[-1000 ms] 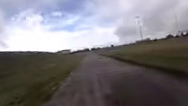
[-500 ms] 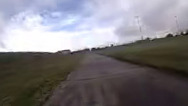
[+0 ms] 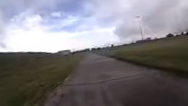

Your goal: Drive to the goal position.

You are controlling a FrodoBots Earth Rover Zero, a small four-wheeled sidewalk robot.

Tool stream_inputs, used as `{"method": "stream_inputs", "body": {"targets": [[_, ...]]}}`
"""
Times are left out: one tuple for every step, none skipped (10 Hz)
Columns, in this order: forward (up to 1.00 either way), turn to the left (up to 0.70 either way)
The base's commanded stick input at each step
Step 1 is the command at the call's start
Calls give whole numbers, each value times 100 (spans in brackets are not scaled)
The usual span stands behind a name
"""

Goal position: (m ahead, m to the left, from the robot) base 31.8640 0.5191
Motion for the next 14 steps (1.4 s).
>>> {"method": "stream_inputs", "body": {"targets": [[70, 0], [70, 0], [70, 0], [70, 0], [70, 0], [70, 0], [70, 0], [70, 0], [70, 0], [70, 0], [70, 0], [70, 0], [70, 0], [70, 0]]}}
